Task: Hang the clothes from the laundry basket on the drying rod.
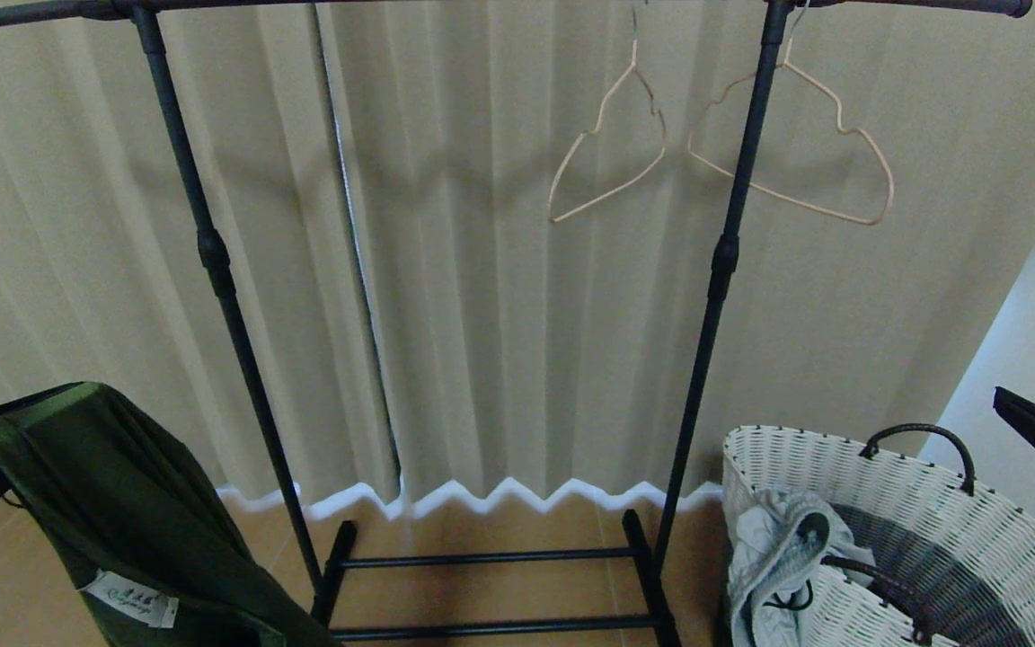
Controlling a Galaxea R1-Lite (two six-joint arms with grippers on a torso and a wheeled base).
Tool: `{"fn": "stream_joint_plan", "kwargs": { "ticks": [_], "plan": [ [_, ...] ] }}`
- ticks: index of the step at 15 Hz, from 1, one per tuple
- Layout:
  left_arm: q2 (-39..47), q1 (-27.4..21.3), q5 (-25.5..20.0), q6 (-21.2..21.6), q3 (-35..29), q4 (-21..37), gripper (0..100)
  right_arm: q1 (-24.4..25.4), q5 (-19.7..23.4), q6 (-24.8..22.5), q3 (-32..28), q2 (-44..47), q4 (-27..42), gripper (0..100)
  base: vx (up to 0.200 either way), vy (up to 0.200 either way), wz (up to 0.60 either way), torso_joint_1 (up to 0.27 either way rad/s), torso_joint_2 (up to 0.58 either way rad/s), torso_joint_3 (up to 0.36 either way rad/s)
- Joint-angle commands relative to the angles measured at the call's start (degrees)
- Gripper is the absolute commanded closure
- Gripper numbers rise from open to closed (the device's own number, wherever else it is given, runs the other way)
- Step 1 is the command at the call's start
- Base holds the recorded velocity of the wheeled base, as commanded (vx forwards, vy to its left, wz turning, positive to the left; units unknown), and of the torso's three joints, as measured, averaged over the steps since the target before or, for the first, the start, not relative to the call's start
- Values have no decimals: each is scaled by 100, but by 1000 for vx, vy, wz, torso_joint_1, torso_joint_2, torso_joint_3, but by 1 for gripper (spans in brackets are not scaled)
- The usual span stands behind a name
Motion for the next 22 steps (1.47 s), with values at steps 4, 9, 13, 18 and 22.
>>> {"fn": "stream_joint_plan", "kwargs": {
  "ticks": [4,9,13,18,22],
  "plan": [
    [-54,1,-8,23,186,-2,100,-41,10,-6,42,-111,-7,0,0,0,0,0,0,0],
    [-45,1,-8,15,230,7,100,-41,10,-6,51,-155,-7,0,0,0,0,21,-134,-120],
    [-71,1,-8,23,257,-2,100,-41,19,-6,34,-120,-7,0,0,0,0,101,-409,-321],
    [-124,1,-8,15,265,-2,100,-41,37,-6,42,-111,-7,0,0,0,0,146,-486,-315],
    [-133,1,1,15,265,7,100,-32,80,-6,69,-111,2,0,0,0,0,178,-482,-298]
  ]
}}
